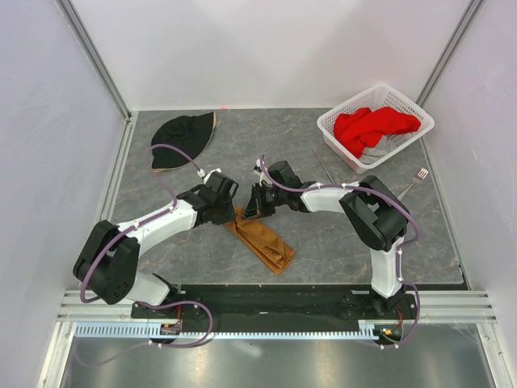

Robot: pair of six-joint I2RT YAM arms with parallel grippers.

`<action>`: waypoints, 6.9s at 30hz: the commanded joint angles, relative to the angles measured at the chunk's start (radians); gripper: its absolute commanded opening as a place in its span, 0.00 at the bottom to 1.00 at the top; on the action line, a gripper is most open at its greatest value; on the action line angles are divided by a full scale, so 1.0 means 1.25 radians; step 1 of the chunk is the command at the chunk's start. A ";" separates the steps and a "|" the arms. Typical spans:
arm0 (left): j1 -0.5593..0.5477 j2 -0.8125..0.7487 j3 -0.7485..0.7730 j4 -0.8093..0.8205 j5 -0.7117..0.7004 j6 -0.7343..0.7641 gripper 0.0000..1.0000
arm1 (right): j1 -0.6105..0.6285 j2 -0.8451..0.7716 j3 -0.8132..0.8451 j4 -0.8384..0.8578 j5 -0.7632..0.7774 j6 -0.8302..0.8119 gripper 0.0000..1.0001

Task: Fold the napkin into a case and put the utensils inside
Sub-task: Grasp the top corner of the smaller rectangle folded napkin at the center of the board, then smooth out the smaller rectangle-folded napkin at the center of the board.

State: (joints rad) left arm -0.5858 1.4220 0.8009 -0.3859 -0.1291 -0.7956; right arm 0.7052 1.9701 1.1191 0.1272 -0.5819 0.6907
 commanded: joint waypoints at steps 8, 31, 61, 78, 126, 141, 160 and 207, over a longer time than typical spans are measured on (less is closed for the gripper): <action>0.001 -0.015 0.008 0.037 0.011 -0.013 0.02 | 0.047 0.111 0.048 0.183 -0.043 0.123 0.06; 0.001 -0.040 0.004 0.025 -0.007 -0.016 0.02 | 0.019 0.044 0.041 0.096 -0.017 0.062 0.07; 0.004 0.027 0.029 0.014 -0.024 0.001 0.02 | 0.011 -0.021 -0.018 0.010 0.009 0.029 0.28; 0.004 0.102 0.077 0.037 -0.048 0.012 0.13 | 0.058 -0.106 -0.078 -0.082 0.101 -0.052 0.23; -0.039 -0.113 -0.275 0.196 0.276 -0.247 0.37 | 0.324 -0.116 0.053 -0.513 0.531 -0.286 0.51; -0.053 -0.110 -0.303 0.213 0.253 -0.261 0.15 | 0.360 -0.099 0.071 -0.523 0.561 -0.269 0.21; -0.068 -0.132 -0.318 0.213 0.221 -0.286 0.08 | 0.359 -0.137 0.110 -0.550 0.467 -0.199 0.00; -0.014 -0.128 -0.172 0.117 0.181 -0.182 0.18 | 0.273 -0.205 -0.089 -0.328 0.313 -0.103 0.38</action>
State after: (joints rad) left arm -0.6079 1.1900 0.5640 -0.2913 0.1005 -1.1023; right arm 1.0531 1.7634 1.0260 -0.2920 -0.1864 0.5480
